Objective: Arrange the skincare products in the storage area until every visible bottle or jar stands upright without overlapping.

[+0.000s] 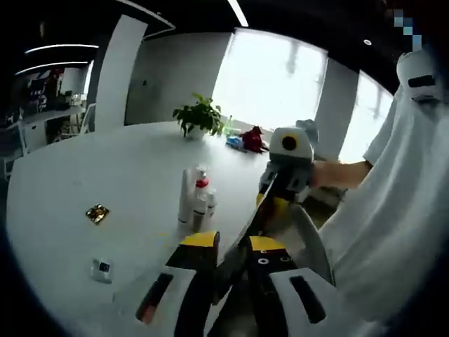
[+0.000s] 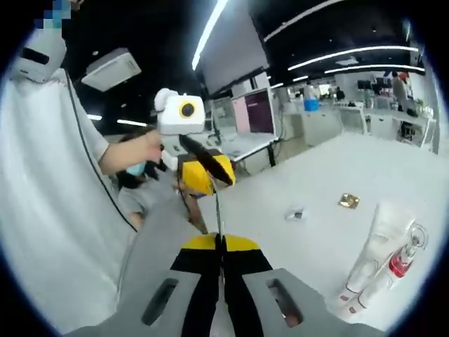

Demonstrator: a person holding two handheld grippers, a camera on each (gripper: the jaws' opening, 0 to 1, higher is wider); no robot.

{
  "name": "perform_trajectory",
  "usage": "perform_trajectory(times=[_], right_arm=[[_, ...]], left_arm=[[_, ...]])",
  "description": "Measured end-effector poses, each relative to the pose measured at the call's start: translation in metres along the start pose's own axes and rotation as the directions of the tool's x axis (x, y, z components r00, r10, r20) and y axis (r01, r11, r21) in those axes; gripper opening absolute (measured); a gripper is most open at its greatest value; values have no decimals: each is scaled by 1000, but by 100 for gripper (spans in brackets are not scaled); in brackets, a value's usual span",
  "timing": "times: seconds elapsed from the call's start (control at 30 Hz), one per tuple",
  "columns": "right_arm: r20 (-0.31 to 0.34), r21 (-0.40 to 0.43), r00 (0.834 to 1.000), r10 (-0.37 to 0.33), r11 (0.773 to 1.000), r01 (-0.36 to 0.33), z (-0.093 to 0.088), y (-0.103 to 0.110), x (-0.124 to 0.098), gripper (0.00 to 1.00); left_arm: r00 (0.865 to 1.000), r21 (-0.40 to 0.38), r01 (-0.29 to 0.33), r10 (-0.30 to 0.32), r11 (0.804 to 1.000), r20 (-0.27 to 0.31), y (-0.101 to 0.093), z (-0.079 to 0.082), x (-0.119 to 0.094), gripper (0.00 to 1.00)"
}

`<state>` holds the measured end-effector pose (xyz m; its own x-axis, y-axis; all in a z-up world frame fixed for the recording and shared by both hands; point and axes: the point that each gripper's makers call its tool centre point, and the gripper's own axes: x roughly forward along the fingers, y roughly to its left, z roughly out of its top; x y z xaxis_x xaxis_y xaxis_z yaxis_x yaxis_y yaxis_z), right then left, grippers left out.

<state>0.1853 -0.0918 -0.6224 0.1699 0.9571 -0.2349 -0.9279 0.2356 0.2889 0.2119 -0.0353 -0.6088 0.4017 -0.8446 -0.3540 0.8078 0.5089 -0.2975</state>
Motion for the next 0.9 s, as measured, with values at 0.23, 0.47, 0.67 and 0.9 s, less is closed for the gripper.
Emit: perform_trajectory(times=[0.23,0.47,0.67,0.9], right_arm=[[106,93,993,-59,994,49,8,-9,-10,1],[296,228,951,-88,974,19,37,-10,-23,1],[489,341,867,-100,936,-84,65,-2,-28,1],[623,409,772,-126,894,-184,83,6,-26,1]], left_arm=[[990,-98,-56,67,994,121,22,9,-12,44],[979,-230,-62,103,971,174,22,0,-10,59],[935,-340,90,38,936,354,2,19,-8,59],[858,-287,136,32,948,513,-14,53,-9,29]])
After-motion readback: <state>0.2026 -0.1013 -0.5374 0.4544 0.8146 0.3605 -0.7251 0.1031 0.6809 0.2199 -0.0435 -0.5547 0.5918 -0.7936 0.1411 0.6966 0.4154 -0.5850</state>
